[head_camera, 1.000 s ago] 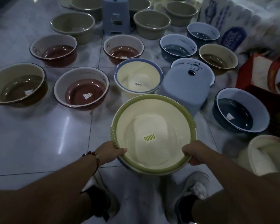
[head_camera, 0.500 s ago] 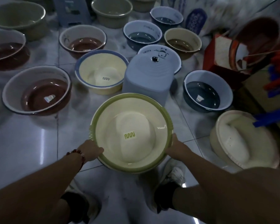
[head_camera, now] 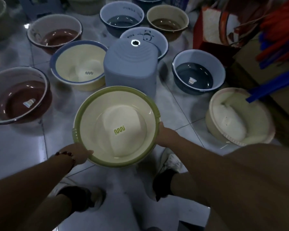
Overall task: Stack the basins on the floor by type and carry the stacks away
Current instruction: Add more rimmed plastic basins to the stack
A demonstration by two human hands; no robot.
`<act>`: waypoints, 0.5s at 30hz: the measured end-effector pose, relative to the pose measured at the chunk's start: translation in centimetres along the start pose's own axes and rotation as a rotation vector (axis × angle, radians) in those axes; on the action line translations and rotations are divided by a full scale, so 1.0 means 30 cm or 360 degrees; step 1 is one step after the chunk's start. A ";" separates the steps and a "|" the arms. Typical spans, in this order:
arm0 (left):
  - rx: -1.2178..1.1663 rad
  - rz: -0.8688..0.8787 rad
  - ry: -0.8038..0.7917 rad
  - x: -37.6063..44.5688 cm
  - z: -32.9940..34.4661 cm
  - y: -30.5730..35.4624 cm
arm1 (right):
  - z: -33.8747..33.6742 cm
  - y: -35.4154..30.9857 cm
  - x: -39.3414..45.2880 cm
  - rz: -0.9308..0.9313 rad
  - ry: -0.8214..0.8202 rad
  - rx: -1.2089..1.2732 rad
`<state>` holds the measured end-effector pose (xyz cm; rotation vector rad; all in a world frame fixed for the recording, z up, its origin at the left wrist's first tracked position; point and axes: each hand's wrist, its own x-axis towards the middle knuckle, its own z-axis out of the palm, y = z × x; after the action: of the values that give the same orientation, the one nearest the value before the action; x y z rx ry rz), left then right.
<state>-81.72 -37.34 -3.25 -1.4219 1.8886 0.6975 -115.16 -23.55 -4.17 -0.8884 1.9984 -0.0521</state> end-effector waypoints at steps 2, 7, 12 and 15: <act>0.0296 0.0085 0.0036 -0.080 -0.068 0.069 | -0.051 -0.013 -0.091 -0.0105 -0.0035 -0.0050; 0.0446 0.0650 0.0495 -0.342 -0.226 0.401 | -0.238 0.097 -0.336 -0.0044 0.0318 -0.0315; 0.0655 0.1188 0.0825 -0.512 -0.347 0.593 | -0.416 0.282 -0.550 0.0224 0.0629 -0.0380; 0.0641 0.1202 0.0795 -0.524 -0.356 0.630 | -0.464 0.376 -0.626 0.0444 0.0721 -0.0273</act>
<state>-99.03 -30.73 16.13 -0.6301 2.8061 0.2473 -126.16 -7.97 13.46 -0.7398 2.5671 0.0852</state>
